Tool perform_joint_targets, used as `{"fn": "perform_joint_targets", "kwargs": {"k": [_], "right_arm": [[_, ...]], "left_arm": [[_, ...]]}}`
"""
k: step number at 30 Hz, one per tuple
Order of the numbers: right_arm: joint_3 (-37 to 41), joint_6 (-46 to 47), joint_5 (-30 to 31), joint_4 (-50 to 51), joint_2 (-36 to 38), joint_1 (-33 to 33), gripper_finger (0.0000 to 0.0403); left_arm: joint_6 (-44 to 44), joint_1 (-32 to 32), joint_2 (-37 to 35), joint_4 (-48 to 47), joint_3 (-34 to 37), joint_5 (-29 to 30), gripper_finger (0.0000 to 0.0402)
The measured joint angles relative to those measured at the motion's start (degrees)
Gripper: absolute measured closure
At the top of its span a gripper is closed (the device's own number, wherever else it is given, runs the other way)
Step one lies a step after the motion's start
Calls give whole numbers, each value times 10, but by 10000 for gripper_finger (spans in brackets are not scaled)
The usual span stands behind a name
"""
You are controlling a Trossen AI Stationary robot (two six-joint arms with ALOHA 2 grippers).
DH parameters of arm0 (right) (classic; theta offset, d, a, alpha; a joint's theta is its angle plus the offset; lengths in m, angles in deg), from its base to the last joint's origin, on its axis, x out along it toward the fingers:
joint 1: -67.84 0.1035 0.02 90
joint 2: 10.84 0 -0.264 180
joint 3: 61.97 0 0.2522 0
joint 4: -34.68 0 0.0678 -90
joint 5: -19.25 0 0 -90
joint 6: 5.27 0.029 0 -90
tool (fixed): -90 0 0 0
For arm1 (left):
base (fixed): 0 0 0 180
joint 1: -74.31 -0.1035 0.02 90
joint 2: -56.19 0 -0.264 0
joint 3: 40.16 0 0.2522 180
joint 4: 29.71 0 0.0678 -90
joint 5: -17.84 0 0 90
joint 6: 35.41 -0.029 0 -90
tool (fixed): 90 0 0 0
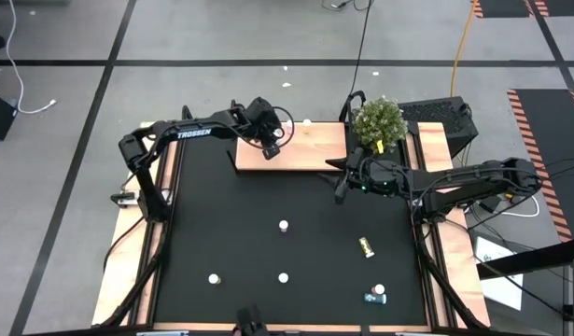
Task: Pick and place medicine bottles onto shelf by color
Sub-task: Put the left blue pill bottle on the shelf aligned with the other blue pill bottle, then put the top pink pill bottle on the shelf aligned with the other pink pill bottle
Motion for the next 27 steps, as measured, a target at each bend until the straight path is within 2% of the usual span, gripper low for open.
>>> {"fn": "perform_joint_targets", "kwargs": {"k": [13, 19, 27], "right_arm": [[0, 41, 0, 1, 0, 0, 149], [0, 75, -1, 24, 0, 0, 149], [-5, 76, -14, 37, 0, 0, 149]], "left_arm": [[15, -3, 3, 1, 0, 0, 267], [13, -3, 5, 9, 1, 0, 221], [6, -3, -6, 40, 1, 0, 142]]}}
